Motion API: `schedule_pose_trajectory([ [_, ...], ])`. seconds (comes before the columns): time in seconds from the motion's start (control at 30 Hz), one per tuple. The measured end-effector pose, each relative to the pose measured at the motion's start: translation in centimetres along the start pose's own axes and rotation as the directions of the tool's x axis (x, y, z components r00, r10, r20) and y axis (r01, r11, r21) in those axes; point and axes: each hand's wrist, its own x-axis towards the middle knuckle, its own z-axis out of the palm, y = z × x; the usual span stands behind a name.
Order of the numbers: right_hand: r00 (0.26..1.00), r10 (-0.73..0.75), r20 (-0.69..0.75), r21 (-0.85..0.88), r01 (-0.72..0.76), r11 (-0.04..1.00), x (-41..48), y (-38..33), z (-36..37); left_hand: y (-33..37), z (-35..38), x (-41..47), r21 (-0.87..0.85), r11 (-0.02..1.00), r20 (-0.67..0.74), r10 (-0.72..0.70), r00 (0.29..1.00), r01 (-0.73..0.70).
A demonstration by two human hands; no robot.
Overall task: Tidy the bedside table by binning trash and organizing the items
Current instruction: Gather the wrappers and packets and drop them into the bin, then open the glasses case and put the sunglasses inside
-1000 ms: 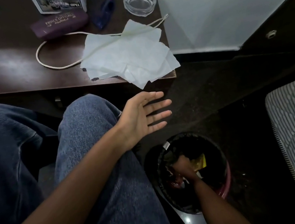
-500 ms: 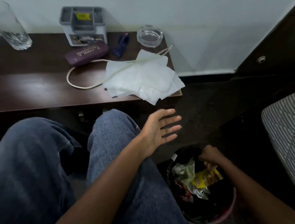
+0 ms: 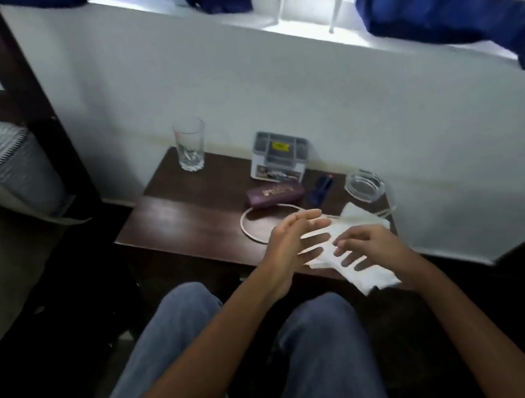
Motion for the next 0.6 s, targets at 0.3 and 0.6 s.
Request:
schedule_pose_trajectory([
  [0.3,0.935,0.105,-0.340,0.482,0.077,0.873,11.7,-5.0,8.9,-0.7,-6.6,7.6,0.131,0.986,-0.437,0.152,0.886,-0.105],
  [0.6,0.825,0.075,-0.560,0.357,0.158,0.921,18.8,-2.1,9.4,0.4,-10.1,17.3,0.937,0.349,-0.170,0.456,0.874,0.000],
])
